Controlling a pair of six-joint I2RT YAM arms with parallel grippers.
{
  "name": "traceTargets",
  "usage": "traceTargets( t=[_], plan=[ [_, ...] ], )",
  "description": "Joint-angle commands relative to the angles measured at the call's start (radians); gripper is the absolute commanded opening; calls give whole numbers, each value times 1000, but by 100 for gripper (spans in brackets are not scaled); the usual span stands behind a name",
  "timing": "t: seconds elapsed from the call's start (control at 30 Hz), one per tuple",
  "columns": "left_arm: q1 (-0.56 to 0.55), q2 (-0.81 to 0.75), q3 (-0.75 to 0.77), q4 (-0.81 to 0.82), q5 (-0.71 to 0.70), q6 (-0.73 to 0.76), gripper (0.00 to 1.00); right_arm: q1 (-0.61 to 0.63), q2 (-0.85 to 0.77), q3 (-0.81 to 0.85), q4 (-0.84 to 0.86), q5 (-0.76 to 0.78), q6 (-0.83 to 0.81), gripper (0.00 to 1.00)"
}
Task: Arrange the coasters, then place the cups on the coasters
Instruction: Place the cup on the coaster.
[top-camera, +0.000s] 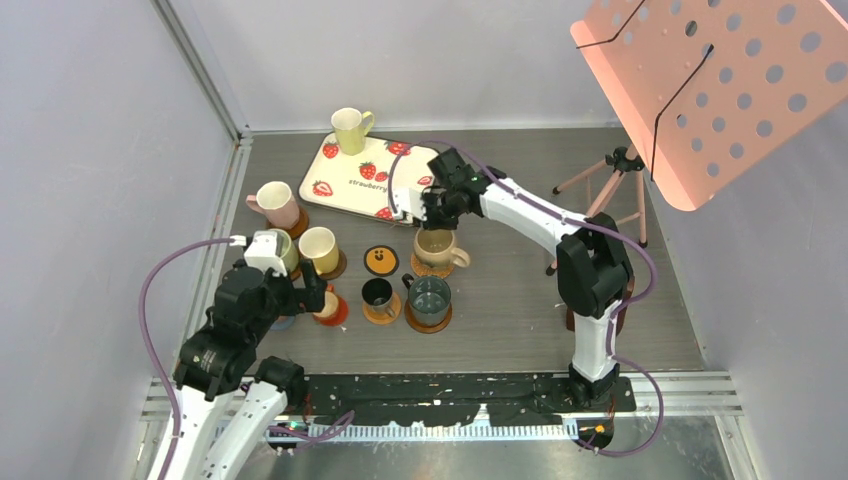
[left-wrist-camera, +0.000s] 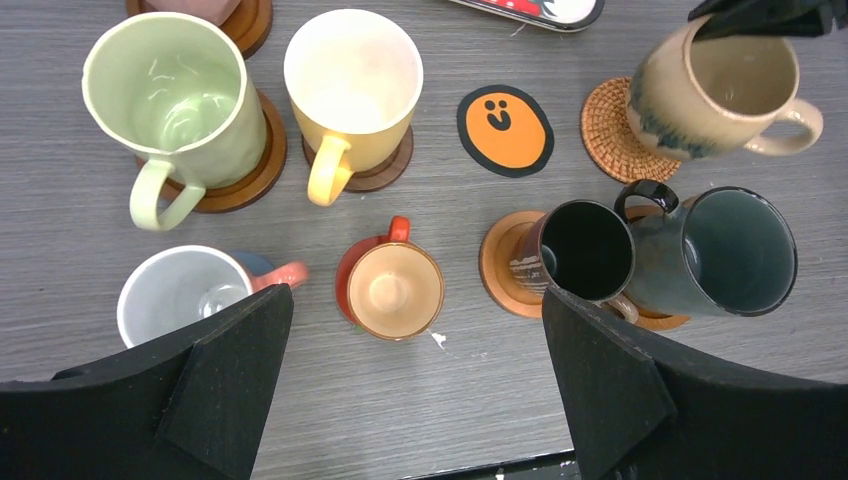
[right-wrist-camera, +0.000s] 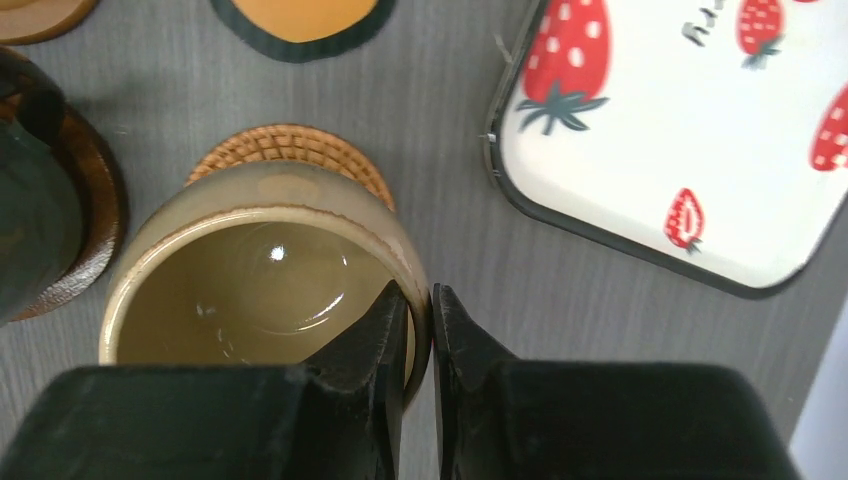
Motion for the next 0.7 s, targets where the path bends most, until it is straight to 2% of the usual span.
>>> traceTargets(
  t=[0.0, 0.67],
  plan=[
    [0, -15, 19, 5, -25, 13, 99, 21, -101, -47, 146, 11, -20, 5],
    [0, -17, 5, 21, -8, 8, 99, 71, -98, -68, 148, 25, -32, 5]
  ],
)
